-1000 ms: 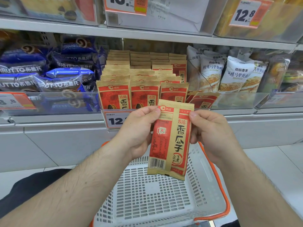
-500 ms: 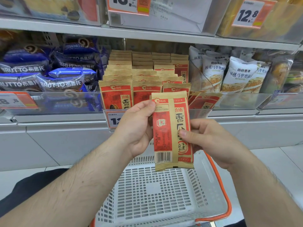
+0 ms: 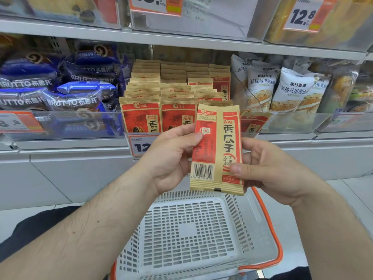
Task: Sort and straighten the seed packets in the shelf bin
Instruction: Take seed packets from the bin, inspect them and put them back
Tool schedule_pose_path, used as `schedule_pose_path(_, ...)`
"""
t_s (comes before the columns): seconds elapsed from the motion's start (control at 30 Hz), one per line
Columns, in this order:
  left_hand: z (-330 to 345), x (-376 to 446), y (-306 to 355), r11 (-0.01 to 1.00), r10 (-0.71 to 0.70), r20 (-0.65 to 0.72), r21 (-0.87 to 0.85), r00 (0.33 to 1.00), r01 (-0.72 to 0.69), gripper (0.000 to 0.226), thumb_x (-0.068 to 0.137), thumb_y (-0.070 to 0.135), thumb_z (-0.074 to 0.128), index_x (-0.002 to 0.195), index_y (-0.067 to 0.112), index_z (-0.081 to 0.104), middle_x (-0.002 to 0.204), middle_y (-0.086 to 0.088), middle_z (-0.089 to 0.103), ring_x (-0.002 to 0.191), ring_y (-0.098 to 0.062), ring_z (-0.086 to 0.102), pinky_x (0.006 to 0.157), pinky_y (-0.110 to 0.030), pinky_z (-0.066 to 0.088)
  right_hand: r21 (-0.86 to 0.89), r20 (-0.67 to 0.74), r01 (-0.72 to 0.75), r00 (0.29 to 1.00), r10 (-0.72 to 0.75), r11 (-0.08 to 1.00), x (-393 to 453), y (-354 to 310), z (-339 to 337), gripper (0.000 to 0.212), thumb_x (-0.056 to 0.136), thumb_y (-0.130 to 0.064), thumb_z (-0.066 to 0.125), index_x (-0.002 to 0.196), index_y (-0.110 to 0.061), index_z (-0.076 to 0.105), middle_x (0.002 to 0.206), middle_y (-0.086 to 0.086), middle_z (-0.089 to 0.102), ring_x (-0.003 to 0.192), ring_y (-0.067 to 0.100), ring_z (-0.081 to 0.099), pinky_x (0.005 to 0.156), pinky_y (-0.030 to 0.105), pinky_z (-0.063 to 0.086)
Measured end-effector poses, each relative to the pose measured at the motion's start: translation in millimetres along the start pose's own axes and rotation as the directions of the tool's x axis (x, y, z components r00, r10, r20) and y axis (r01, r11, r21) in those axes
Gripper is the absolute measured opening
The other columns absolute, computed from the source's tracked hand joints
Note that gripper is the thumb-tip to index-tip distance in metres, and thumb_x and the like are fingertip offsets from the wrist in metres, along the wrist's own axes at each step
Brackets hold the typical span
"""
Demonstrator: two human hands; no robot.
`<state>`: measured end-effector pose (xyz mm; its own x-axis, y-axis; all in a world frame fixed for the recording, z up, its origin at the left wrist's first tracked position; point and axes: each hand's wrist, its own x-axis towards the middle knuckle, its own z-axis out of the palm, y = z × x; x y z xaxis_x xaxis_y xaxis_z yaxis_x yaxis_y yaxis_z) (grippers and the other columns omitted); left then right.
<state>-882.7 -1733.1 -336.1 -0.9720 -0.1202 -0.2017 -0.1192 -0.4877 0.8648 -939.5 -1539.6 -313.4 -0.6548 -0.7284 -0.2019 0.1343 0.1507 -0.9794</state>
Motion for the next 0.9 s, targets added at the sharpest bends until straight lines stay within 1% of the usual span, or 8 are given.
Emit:
schedule_pose_path(0.2,0.5,0.0,-2.1,0.987,0.058,0.001,0.148,0.998,-0.058,0.028,0.1,0.005,0.054,0.124,0.016,0.065,0.115,-0.005,0.074,0.1,-0.022,0.07,0.08,-0.043,0.058,-0.17,-0.092,-0.04,0.995,0.024,0.985,-3.4,-5.2,7.0,0.068,0.06,-0.018,0.093,0.118,-0.014,0.059,0.089,0.022,0.075,0.066,0.028,0.07,0.049,0.03,0.053)
schedule_pose_path(0.33,2.6,-2.2,-9.7,0.933,0.164,-0.019,0.328,0.986,-0.148,0.045,0.09,0.012,0.071,0.132,0.021,0.057,0.118,0.006,0.071,0.101,-0.012,0.072,0.083,-0.039,0.062,-0.643,-0.249,-0.16,0.969,-0.006,0.749,-3.8,-6.8,25.2,0.049,0.068,-0.023,0.089,0.103,-0.035,0.057,0.066,-0.012,0.071,0.053,0.005,0.065,0.052,0.021,0.046)
schedule_pose_path(0.4,3.6,-3.1,-13.0,0.928,0.153,-0.011,0.344,0.988,-0.14,0.067,0.073,0.027,0.082,0.135,0.024,0.055,0.119,0.011,0.07,0.104,-0.009,0.07,0.09,-0.043,0.059,-0.737,-0.255,-0.162,0.966,-0.048,0.656,-2.9,-6.1,34.1,0.047,0.065,-0.032,0.088,0.093,-0.037,0.051,0.06,-0.021,0.064,0.049,-0.001,0.06,0.046,0.014,0.04)
schedule_pose_path(0.5,2.0,-2.5,-14.2,0.923,0.169,-0.036,0.355,0.985,-0.146,0.061,0.072,0.023,0.084,0.122,0.035,0.051,0.117,0.018,0.063,0.099,0.0,0.069,0.087,-0.038,0.06,-0.748,-0.222,-0.153,0.975,-0.026,0.646,-3.1,-6.3,33.6,0.051,0.06,-0.041,0.091,0.094,-0.038,0.053,0.064,-0.015,0.068,0.054,0.003,0.064,0.053,0.024,0.049)
schedule_pose_path(0.57,0.1,-1.9,-14.0,0.919,0.154,-0.037,0.372,0.987,-0.129,0.067,0.078,0.014,0.084,0.133,0.028,0.048,0.124,0.014,0.062,0.1,-0.002,0.069,0.086,-0.038,0.06,-0.666,-0.214,-0.14,0.977,-0.008,0.732,-4.6,-8.8,28.5,0.049,0.058,-0.047,0.089,0.097,-0.034,0.061,0.07,-0.005,0.072,0.063,0.013,0.069,0.066,0.039,0.058)
schedule_pose_path(0.67,-0.6,-1.0,-17.2,0.905,0.147,0.026,0.399,0.989,-0.145,0.086,0.075,0.002,0.084,0.148,0.017,0.041,0.122,0.011,0.066,0.105,-0.005,0.068,0.095,-0.038,0.057,-0.485,-0.311,-0.029,0.94,-0.141,0.874,-3.3,-8.4,21.8,0.046,0.057,-0.056,0.075,0.089,-0.024,0.068,0.071,0.003,0.072,0.061,0.016,0.069,0.06,0.032,0.055)
schedule_pose_path(0.77,0.8,-1.1,-21.4,0.881,0.123,0.117,0.445,0.985,-0.163,0.091,0.064,0.006,0.086,0.145,0.018,0.046,0.113,0.015,0.069,0.105,-0.001,0.067,0.098,-0.035,0.055,-0.445,-0.365,0.078,0.894,-0.261,0.892,1.9,-5.0,21.7,0.015,0.083,-0.033,0.071,0.079,-0.019,0.068,0.068,0.004,0.07,0.055,0.013,0.065,0.053,0.019,0.047)
schedule_pose_path(0.9,1.2,2.4,-26.6,0.901,0.12,0.143,0.401,0.982,-0.168,0.067,0.062,0.018,0.08,0.125,0.029,0.059,0.114,0.011,0.073,0.104,-0.01,0.07,0.083,-0.031,0.057,-0.526,-0.336,0.076,0.896,-0.289,0.847,6.1,1.9,25.0,0.023,0.096,-0.011,0.057,0.074,-0.011,0.065,0.063,0.0,0.068,0.055,0.01,0.066,0.057,0.027,0.053)
